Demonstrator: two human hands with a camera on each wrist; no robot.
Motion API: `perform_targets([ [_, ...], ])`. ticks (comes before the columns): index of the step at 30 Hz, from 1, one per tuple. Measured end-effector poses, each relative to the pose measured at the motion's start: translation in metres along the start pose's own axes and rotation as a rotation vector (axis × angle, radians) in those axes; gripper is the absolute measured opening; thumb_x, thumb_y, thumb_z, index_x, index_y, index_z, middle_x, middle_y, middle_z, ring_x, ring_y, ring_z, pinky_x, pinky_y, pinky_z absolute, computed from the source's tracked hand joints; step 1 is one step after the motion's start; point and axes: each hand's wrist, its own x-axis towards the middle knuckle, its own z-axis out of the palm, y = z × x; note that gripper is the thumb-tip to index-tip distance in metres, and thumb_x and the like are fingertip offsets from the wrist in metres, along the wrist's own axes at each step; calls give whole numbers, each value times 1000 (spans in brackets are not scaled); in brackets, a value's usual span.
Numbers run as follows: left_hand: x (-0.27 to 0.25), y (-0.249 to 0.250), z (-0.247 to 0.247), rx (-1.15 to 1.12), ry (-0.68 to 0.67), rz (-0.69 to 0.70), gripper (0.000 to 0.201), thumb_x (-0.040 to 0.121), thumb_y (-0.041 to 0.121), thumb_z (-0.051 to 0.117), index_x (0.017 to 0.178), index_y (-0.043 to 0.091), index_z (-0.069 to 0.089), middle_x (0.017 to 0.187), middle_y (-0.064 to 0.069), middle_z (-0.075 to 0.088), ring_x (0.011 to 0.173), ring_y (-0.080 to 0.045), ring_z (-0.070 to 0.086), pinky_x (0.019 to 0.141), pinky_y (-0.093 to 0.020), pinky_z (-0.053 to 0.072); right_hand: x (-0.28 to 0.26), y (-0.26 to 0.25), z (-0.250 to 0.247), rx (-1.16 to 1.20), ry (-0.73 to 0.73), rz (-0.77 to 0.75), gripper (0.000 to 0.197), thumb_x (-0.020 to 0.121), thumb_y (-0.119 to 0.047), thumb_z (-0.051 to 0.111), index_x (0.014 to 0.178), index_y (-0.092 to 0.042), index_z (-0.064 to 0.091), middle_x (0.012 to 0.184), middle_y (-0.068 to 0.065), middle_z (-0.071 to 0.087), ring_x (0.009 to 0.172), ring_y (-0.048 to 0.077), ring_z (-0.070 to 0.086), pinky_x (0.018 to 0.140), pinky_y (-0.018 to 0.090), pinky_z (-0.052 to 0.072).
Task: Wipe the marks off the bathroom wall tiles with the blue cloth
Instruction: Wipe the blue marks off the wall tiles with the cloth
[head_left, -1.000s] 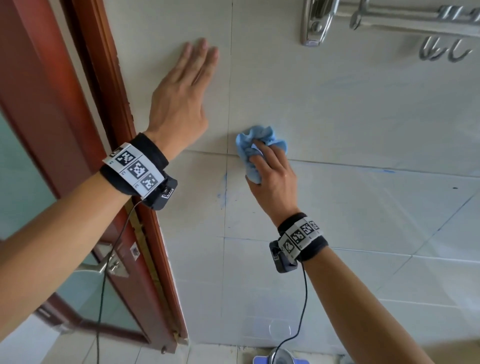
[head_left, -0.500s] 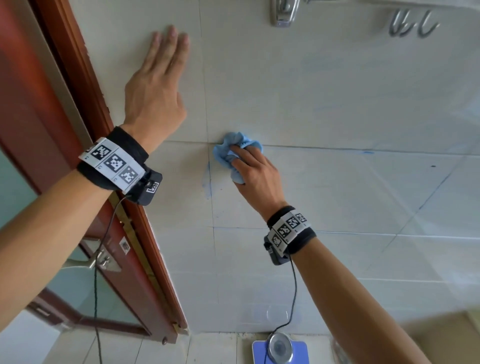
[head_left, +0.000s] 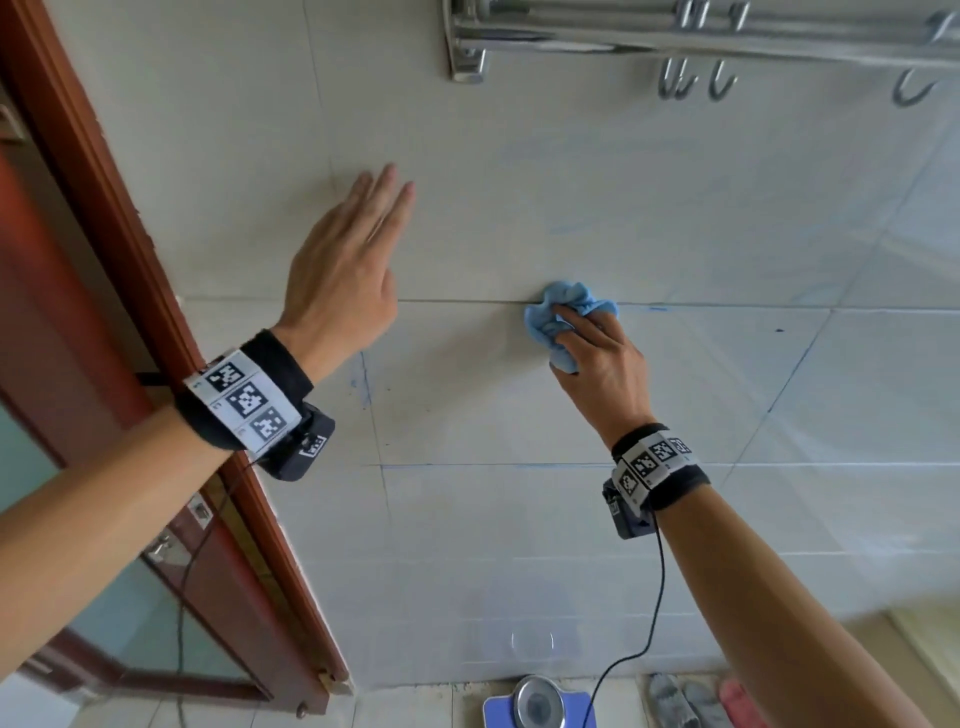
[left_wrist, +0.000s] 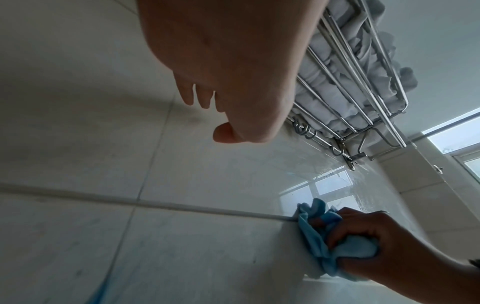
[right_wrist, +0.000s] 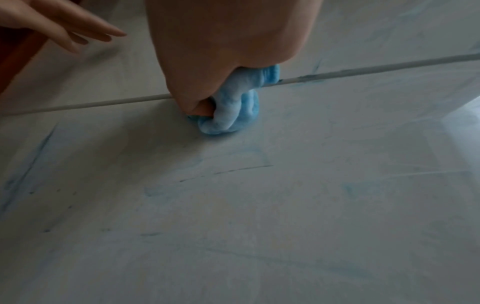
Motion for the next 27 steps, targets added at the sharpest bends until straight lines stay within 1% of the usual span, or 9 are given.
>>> perform_targets([
  [3, 15, 11, 6, 29, -1, 13, 83, 95, 12, 61, 167, 16, 20, 175, -9, 13, 161, -32, 14, 128, -45, 24, -8, 15, -5, -7, 19, 78, 16, 79, -6, 74, 91, -17, 77, 124, -7, 74, 102, 17, 64, 57, 31, 55],
  [6, 23, 15, 9, 54, -72, -30, 98, 91, 27, 73, 168, 22, 14, 176, -4, 4, 162, -32, 4, 129, -51, 19, -2, 3, -8, 90, 71, 139, 18, 79, -10, 76, 96, -15, 79, 118, -4, 75, 103, 20, 64, 64, 35, 59],
  [9, 26, 18, 10, 99, -81, -49, 95, 93, 6, 65, 169, 24, 10, 177, -2, 4, 162, -32, 3, 125, -59, 22, 29, -22, -22, 198, 211, 55, 17, 84, -12, 78, 101, -11, 77, 123, 2, 73, 113, 21, 63, 79, 30, 58],
  [11, 28, 15, 6, 138, -126, -47, 108, 83, -14, 60, 168, 26, 8, 177, -1, 4, 162, -31, 2, 124, -62, 22, 59, -34, -32, 229, 343, 1, 17, 87, -8, 77, 104, -6, 76, 131, 10, 69, 122, 26, 61, 92, 26, 54],
  [14, 29, 6, -2, 175, -172, -3, 114, 78, -20, 58, 168, 29, 9, 176, 2, 5, 162, -29, 6, 127, -55, 21, 106, -39, -31, 261, 436, 99, 27, 89, -1, 70, 116, -4, 71, 151, 16, 53, 141, 34, 48, 112, 18, 37],
  [17, 29, 2, -3, 205, -179, 20, 111, 79, -17, 57, 169, 28, 8, 176, 1, 8, 162, -30, 9, 129, -49, 22, 127, -42, -6, 252, 352, 156, 45, 91, 3, 65, 135, -6, 61, 162, 20, 36, 151, 35, 33, 116, 10, 25],
  [20, 29, 5, -4, 212, -192, 13, 109, 81, -16, 56, 169, 26, 7, 176, 2, 5, 162, -29, 7, 130, -46, 20, 113, -56, 25, 123, 260, 9, 57, 88, 9, 60, 143, -3, 56, 162, 23, 35, 151, 35, 32, 118, 32, 39],
  [23, 29, 8, -6, 225, -195, 14, 103, 85, -13, 51, 169, 25, 6, 176, 1, 4, 162, -29, 6, 129, -44, 19, 64, -76, 58, 61, 29, -220, 74, 79, 12, 64, 149, -7, 51, 161, 20, 38, 145, 34, 38, 100, 44, 53],
  [27, 28, 17, -5, 218, -193, -35, 100, 87, -14, 48, 169, 24, 5, 177, -1, 0, 163, -27, 4, 129, -45, 19, 20, -74, 70, 0, -141, -428, 54, 87, -1, 72, 139, -11, 61, 154, 12, 51, 129, 30, 54, 100, 42, 49],
])
